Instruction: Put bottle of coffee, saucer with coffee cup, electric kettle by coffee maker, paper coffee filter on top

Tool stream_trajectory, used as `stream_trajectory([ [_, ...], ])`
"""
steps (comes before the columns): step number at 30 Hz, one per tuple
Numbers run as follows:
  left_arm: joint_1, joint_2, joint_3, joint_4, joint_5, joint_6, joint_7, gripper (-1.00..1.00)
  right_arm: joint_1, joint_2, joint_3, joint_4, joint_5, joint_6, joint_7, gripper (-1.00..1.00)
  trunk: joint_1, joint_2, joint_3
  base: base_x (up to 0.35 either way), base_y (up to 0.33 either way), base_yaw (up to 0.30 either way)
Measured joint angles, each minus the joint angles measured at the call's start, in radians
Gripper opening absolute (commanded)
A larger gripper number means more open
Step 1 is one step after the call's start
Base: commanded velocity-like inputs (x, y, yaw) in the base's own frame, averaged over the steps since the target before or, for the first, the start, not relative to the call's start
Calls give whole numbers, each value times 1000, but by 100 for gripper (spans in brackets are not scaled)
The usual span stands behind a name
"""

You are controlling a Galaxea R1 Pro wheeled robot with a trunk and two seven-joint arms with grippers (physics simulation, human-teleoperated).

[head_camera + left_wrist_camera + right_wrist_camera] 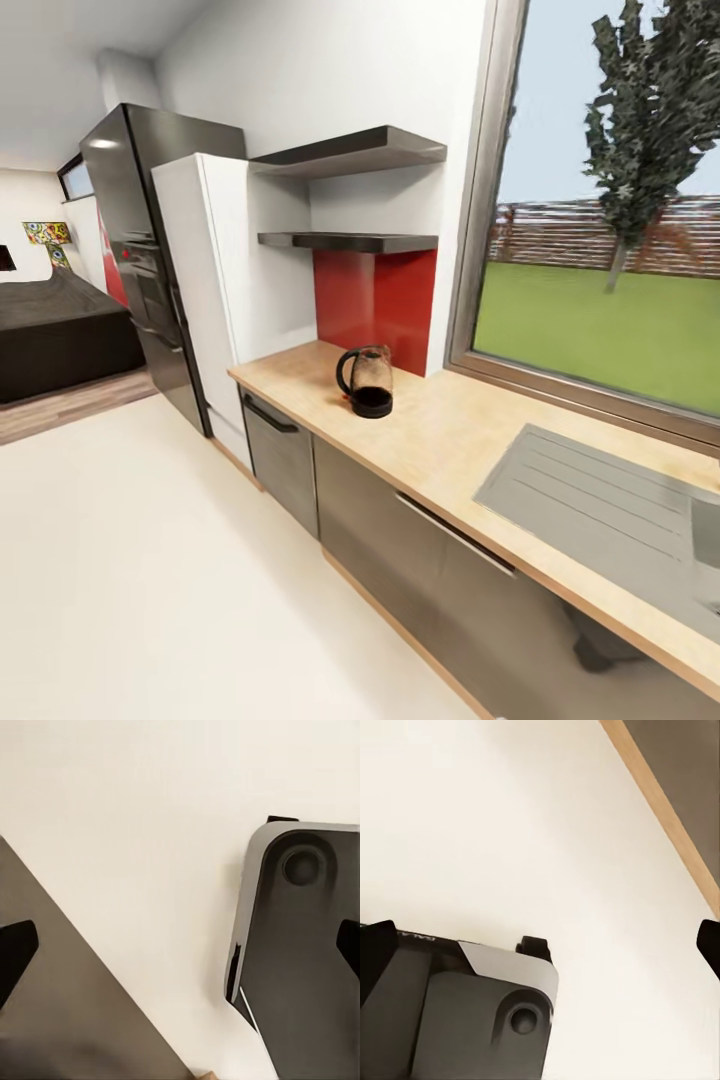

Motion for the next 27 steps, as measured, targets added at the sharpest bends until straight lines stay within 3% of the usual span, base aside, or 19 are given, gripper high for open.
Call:
stream_trajectory([
  [13,0,0,0,0,0,0,0,100,1,2,-2,0,-4,4,8,100,0,0,0,217,281,0],
  [19,0,0,0,0,0,0,0,100,1,-1,-1,0,-2,8,145,100,0,0,0,210,283,0],
  [27,0,1,0,0,0,0,0,100,1,-4,-2,0,-1,8,185,100,0,0,0,210,283,0],
])
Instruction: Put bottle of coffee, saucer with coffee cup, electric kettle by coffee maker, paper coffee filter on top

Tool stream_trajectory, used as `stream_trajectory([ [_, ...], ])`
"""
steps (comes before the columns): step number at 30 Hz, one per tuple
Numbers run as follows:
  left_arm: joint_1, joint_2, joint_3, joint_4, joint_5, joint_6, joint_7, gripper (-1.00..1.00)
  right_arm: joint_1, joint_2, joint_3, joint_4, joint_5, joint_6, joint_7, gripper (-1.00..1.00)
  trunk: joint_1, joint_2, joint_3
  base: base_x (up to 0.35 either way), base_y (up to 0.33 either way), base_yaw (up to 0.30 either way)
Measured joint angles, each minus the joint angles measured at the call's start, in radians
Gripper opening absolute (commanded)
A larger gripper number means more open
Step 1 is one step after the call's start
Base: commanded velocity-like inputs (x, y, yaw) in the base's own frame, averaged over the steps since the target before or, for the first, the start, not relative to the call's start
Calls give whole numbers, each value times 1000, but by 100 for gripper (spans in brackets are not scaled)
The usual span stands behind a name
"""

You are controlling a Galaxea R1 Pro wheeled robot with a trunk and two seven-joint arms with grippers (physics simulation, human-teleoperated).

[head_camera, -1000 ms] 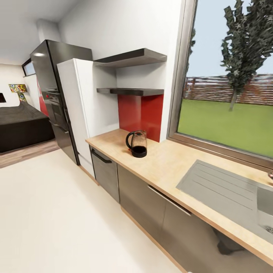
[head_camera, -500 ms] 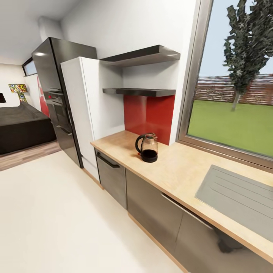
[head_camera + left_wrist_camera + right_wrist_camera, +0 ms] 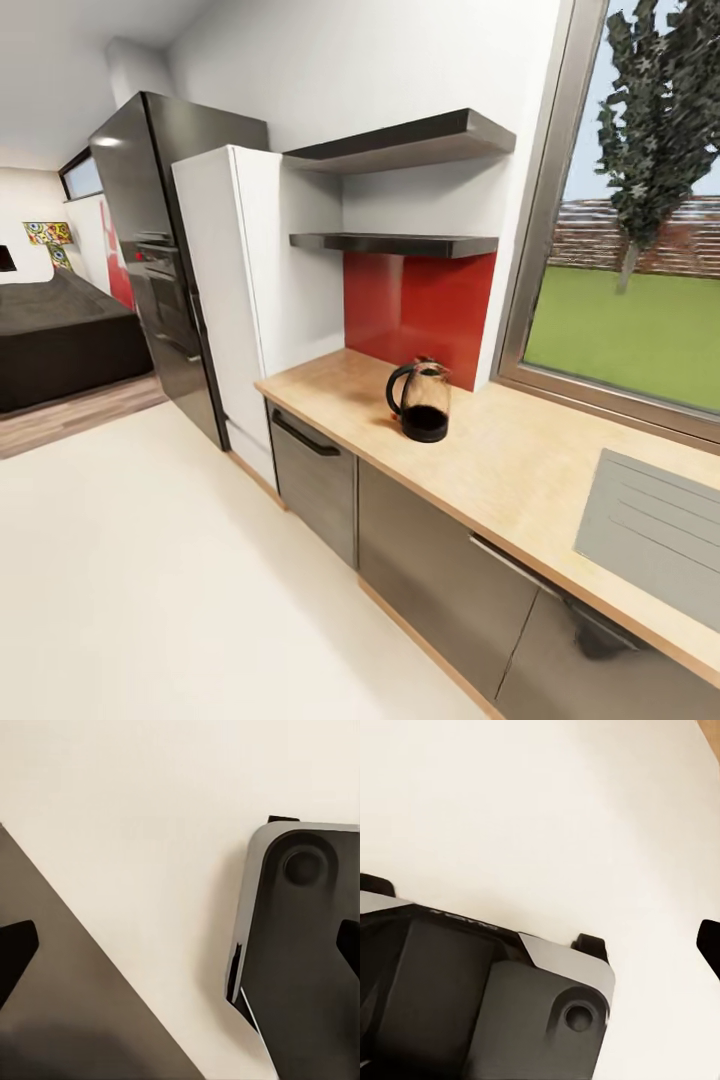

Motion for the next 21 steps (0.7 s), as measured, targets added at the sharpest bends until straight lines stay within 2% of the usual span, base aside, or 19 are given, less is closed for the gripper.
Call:
stream_trajectory([
  [21,0,0,0,0,0,0,0,100,0,-1,0,0,-1,-2,2,100,0,0,0,199,285,0],
])
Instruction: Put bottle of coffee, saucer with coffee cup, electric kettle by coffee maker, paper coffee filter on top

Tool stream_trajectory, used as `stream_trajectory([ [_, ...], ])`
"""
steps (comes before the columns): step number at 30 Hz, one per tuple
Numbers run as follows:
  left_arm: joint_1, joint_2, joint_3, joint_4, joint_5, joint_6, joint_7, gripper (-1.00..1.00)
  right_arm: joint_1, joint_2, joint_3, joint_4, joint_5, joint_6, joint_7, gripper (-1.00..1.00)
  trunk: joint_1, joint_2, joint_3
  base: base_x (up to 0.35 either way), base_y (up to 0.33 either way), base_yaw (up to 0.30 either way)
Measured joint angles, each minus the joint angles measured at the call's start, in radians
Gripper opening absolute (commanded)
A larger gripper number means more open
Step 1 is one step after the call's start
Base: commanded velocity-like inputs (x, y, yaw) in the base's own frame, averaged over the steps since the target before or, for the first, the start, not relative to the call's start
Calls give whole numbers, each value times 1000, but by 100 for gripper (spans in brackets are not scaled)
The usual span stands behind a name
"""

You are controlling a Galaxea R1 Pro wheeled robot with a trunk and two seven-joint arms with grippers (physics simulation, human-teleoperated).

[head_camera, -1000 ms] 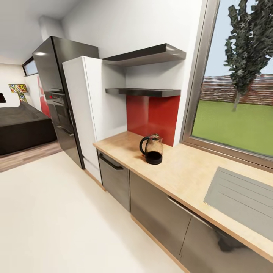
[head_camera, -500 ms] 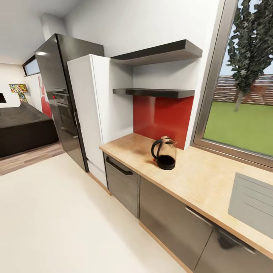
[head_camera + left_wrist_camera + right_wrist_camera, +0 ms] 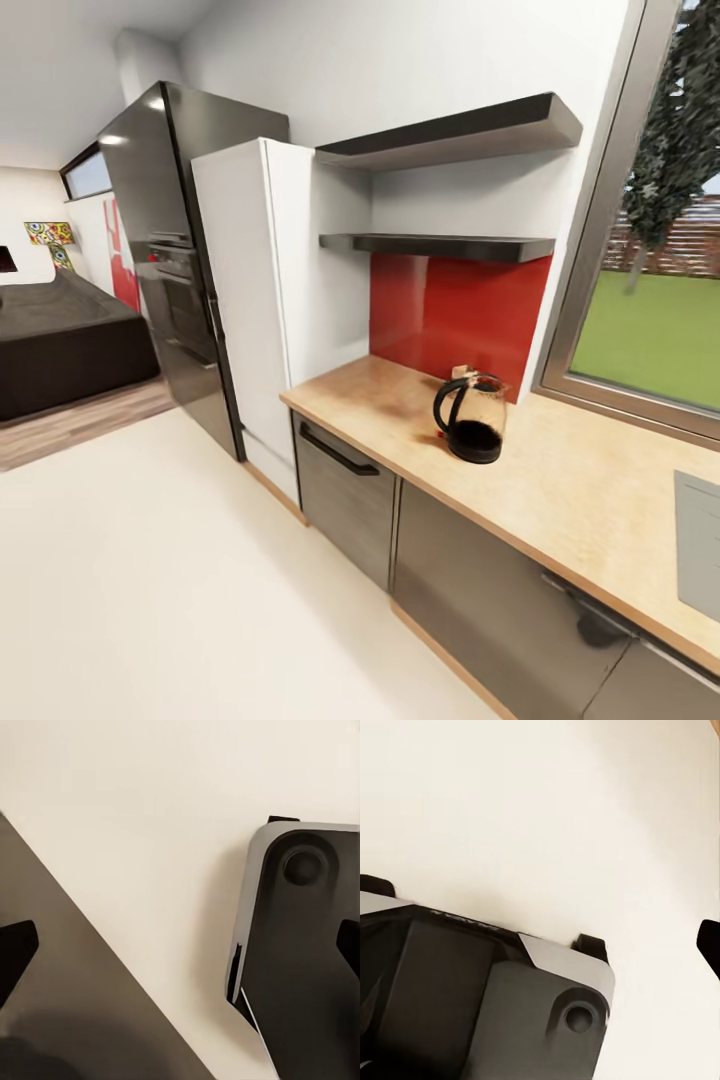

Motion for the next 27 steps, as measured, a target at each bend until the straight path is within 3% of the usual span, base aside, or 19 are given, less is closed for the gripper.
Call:
stream_trajectory([
  [11,0,0,0,0,0,0,0,100,0,-2,-1,-1,-1,-1,1,100,0,0,0,194,286,-20],
  [27,0,-1,0,0,0,0,0,100,0,-2,0,-1,-1,2,3,100,0,0,0,195,286,-250],
])
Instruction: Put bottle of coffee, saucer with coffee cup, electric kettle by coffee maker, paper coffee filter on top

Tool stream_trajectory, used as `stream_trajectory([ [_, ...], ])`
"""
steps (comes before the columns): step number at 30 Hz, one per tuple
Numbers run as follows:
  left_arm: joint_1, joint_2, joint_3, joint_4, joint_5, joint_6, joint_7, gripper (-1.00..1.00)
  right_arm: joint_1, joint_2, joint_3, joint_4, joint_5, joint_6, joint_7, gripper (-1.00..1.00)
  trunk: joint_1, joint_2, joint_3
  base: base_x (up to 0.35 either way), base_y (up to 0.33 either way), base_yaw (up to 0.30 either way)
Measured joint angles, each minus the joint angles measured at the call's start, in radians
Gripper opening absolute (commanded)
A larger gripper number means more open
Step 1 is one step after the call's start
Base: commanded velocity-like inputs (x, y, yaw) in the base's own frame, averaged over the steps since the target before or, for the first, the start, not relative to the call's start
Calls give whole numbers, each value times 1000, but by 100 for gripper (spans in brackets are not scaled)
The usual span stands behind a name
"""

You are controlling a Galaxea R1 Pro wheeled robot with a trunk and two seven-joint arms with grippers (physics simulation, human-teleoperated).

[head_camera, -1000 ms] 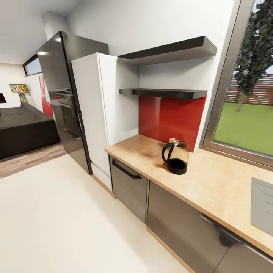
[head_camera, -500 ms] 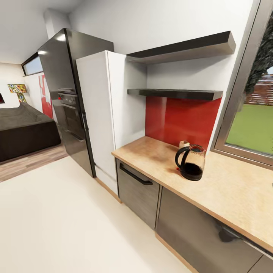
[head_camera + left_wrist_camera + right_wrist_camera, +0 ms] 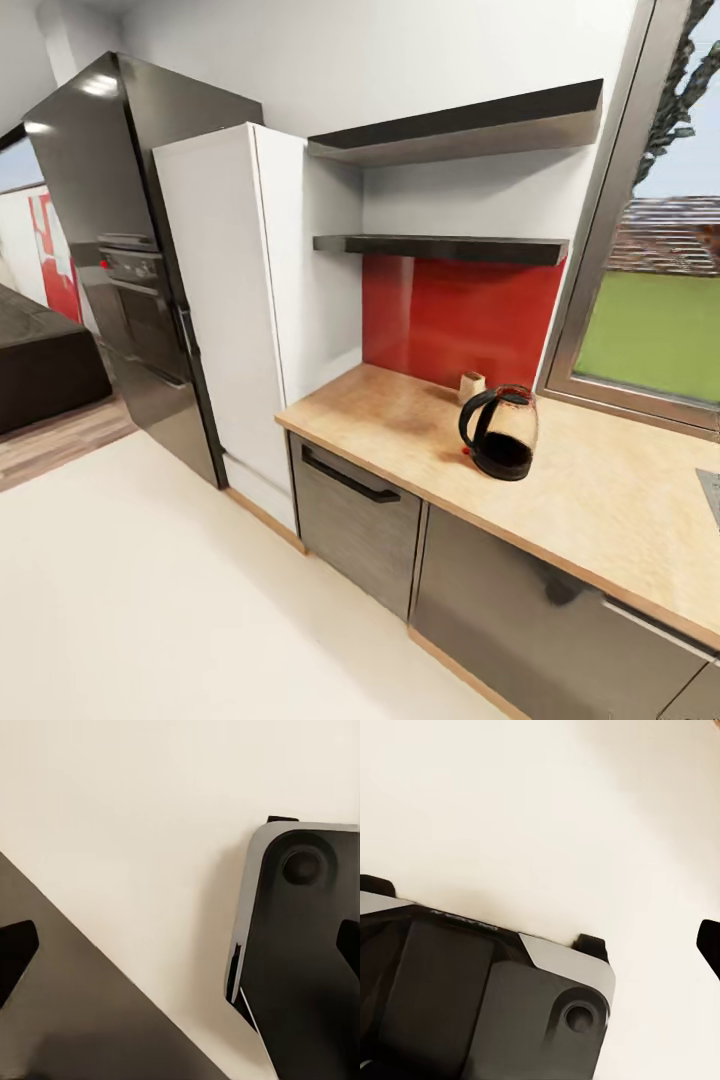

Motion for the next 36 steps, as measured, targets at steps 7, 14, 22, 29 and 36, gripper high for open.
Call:
stream_trajectory([
  [7,0,0,1,0,0,0,0,100,0,0,0,0,0,0,0,100,0,0,0,231,281,-265],
  [14,0,0,0,0,0,0,0,100,0,0,0,0,0,0,0,100,0,0,0,169,301,-265],
  [22,0,0,1,0,0,0,0,100,0,0,0,0,0,0,0,100,0,0,0,61,312,-265],
  [29,0,0,2,0,0,0,0,100,0,0,0,0,0,0,0,100,0,0,0,2,123,-265],
  [36,0,0,2,0,0,-2,0,100,0,0,0,0,0,0,0,100,0,0,0,0,6,-265],
])
